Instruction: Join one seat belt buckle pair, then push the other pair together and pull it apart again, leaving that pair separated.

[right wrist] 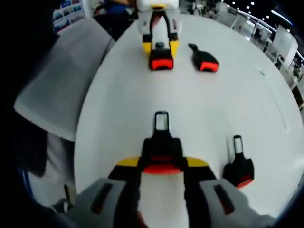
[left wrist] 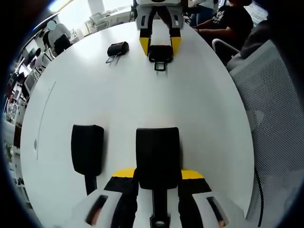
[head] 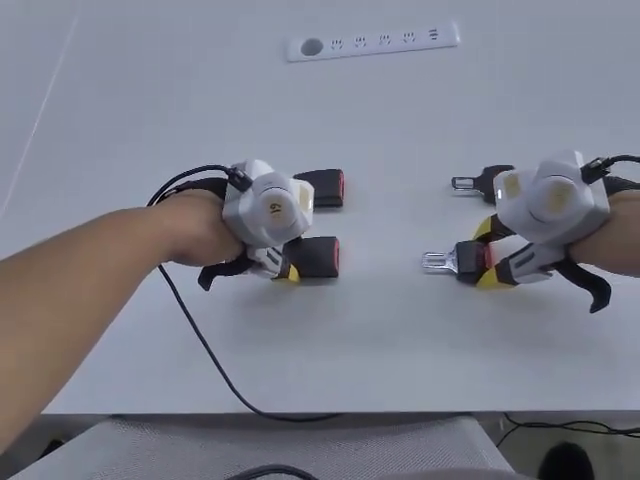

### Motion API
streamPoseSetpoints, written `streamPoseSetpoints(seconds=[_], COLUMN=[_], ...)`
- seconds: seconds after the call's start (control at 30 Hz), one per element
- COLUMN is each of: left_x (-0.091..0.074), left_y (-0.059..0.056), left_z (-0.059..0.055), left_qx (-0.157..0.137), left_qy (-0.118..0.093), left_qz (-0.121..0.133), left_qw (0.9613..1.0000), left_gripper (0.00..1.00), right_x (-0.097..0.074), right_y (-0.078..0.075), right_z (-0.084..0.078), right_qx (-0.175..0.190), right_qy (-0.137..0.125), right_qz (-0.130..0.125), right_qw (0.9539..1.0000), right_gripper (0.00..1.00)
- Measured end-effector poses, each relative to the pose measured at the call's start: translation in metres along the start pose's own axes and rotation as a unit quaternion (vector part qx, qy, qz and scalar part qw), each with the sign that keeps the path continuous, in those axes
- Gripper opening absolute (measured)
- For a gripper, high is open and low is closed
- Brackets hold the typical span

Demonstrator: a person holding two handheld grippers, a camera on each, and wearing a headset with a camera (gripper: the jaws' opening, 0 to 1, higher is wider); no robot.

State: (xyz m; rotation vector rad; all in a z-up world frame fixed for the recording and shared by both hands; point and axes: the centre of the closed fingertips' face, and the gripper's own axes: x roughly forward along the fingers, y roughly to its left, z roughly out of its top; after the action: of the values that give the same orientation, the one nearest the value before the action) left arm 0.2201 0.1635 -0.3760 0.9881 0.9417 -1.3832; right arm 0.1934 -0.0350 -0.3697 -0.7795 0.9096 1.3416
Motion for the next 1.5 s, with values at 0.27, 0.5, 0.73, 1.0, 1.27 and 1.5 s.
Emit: streamPoseSetpoints(seconds=[0.27,0.5,0.73,1.0,1.27,1.5], left_x=[0.000,0.000,0.000,0.000,0.000,0.000], left_y=[0.000,0.000,-0.001,-0.001,0.000,-0.001], left_z=[0.000,0.000,0.001,0.001,0.000,0.000], left_qx=[0.001,0.003,0.003,0.003,0.003,0.001], left_qy=[0.001,0.001,0.002,0.005,0.006,0.004], left_qz=[0.001,-0.001,-0.001,-0.002,-0.002,-0.002], left_qw=[1.0000,1.0000,1.0000,1.0000,1.0000,1.0000], left_gripper=[0.33,0.33,0.33,0.33,0.33,0.33], right_x=[0.007,0.013,0.020,0.028,0.035,0.040], right_y=[-0.002,-0.001,-0.003,-0.002,-0.002,-0.005], right_z=[0.015,0.028,0.044,0.059,0.073,0.083], right_qx=[0.006,0.002,0.005,0.000,-0.001,-0.005], right_qy=[-0.016,-0.023,-0.034,-0.047,-0.058,-0.056], right_qz=[0.000,-0.002,-0.005,-0.001,-0.001,0.002], right_qw=[0.9999,0.9997,0.9994,0.9989,0.9983,0.9984], right_gripper=[0.36,0.36,0.36,0.36,0.35,0.35])
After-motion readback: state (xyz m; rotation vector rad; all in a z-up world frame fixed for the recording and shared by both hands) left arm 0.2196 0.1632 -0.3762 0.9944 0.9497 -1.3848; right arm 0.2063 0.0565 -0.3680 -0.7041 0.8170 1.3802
